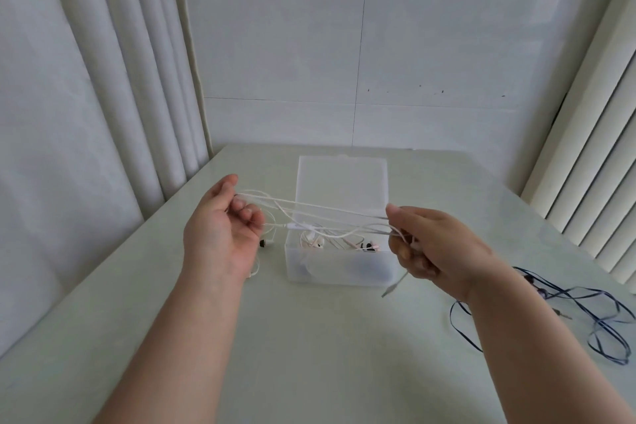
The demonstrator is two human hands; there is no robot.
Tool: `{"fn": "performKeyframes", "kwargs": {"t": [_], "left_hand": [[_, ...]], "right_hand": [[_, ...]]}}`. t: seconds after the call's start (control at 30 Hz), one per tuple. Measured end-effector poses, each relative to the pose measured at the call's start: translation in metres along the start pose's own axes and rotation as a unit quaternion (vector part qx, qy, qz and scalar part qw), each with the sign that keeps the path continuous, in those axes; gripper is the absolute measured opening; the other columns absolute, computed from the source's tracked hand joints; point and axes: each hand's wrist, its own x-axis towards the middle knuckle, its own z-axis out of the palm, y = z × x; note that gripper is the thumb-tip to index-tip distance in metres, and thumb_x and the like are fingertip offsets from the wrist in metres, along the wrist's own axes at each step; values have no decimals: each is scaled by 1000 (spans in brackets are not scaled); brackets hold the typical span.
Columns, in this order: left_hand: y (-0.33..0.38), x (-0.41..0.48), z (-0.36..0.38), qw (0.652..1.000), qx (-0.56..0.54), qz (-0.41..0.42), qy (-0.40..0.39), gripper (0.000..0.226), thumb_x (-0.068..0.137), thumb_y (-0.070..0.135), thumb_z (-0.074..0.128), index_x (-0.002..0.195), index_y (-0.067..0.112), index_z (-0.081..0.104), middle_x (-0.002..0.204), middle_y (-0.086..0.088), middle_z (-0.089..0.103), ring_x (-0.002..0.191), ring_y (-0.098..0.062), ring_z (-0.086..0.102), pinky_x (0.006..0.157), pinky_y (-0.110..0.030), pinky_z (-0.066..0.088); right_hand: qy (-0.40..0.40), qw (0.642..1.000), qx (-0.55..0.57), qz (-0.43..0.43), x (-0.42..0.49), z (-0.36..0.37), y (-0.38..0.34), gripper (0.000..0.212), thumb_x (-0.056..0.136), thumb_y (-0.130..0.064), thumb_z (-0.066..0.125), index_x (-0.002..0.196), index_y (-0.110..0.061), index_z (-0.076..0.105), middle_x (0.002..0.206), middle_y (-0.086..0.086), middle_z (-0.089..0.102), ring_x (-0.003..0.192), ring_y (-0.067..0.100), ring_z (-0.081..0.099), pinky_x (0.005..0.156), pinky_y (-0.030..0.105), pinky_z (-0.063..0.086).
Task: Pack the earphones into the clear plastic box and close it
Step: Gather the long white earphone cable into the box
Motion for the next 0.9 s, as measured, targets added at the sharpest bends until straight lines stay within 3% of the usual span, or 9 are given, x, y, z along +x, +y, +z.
{"fn": "performKeyframes", "kwargs": {"t": [0.2,0.27,0.4,0.53,0.63,0.73,0.9], "left_hand": [[-6,-3,5,997,42,59,-4,37,98,41,49,74,13,54,49,4,36,41,-9,35,42,-19,32],[-7,-6,6,997,45,54,9,39,94,44,53,71,12,51,48,4,36,40,-9,36,41,-19,35],[-8,-6,4,996,59,60,13,22,97,26,56,83,9,61,50,2,45,45,-10,48,49,-24,52],[-10,-2,2,980,171,96,31,19,98,11,50,95,12,68,48,4,39,43,-12,41,47,-24,48],[-10,-3,1,963,231,136,24,24,99,13,48,88,15,70,47,6,37,46,-13,37,46,-25,42],[-10,-4,1,959,246,141,14,26,98,13,48,83,17,69,49,4,36,45,-12,32,44,-25,32],[-9,-4,0,958,256,131,-4,24,97,11,49,84,15,68,51,3,36,44,-12,31,41,-23,29]], "right_hand": [[26,999,25,-6,1,6,1,46,96,-39,55,61,-22,30,55,-3,27,48,15,17,48,27,11],[50,997,63,-16,3,7,1,47,94,-32,59,58,-22,31,55,-3,25,47,14,16,46,26,10],[111,979,169,-39,7,5,2,39,92,-6,56,59,-20,39,51,-2,35,41,12,20,39,21,14],[145,970,183,-62,8,5,0,18,91,1,48,83,-10,60,51,-1,40,42,12,27,40,21,19],[175,975,119,-64,7,7,0,17,93,-5,53,88,-4,68,53,0,46,45,12,34,43,22,28],[245,964,-59,-80,8,9,1,21,93,-19,56,80,-10,70,57,0,57,48,14,44,52,28,39],[257,938,-216,-85,6,10,1,37,100,-34,45,76,-10,61,65,0,62,56,17,51,52,28,38]]}}
